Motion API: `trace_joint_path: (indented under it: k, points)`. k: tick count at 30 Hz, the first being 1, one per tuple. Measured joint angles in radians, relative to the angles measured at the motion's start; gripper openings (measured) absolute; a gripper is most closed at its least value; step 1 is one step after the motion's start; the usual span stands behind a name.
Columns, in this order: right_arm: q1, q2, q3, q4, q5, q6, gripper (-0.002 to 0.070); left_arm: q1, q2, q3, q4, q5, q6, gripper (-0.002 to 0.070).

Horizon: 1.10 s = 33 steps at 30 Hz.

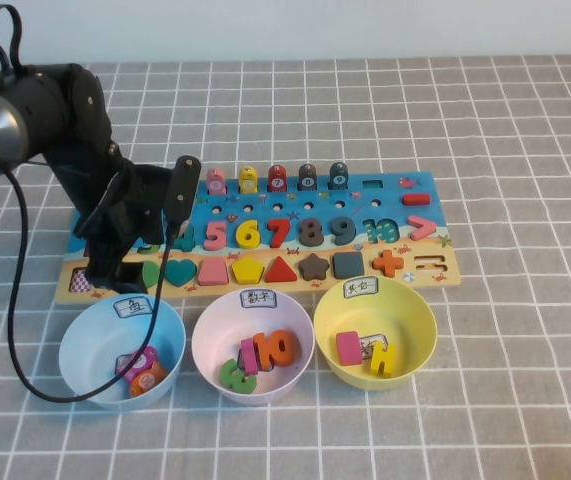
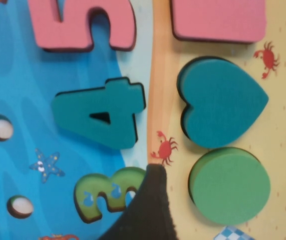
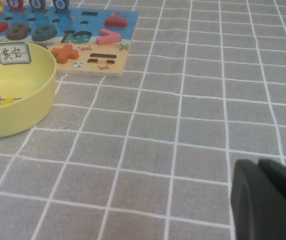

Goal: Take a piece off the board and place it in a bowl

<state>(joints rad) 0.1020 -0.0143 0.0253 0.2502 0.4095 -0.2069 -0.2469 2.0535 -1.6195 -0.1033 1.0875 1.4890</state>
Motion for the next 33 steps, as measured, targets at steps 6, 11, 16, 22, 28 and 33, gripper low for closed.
trace_joint_path:
  k: [6,11,16,22,28,33]
  points:
    - [0.0,0.0,0.0,0.0,0.0,0.0,-0.0017,0.0,0.01,0.0,0.002,-0.008,0.0,0.065]
    - [0.0,0.0,0.0,0.0,0.0,0.0,-0.0017,0.0,0.022,0.0,0.002,-0.015,0.0,0.065]
    - [0.0,0.0,0.0,0.0,0.0,0.0,-0.0017,0.0,0.022,0.0,0.002,-0.015,0.0,0.0638]
    - [0.0,0.0,0.0,0.0,0.0,0.0,-0.0017,0.0,0.022,0.0,0.012,-0.015,0.0,0.0524]
    - [0.0,0.0,0.0,0.0,0.0,0.0,-0.0017,0.006,0.022,0.0,0.032,-0.009,-0.016,0.0435]
    - [0.0,0.0,0.0,0.0,0.0,0.0,-0.0017,0.008,0.022,0.0,0.032,-0.003,-0.018,0.0424]
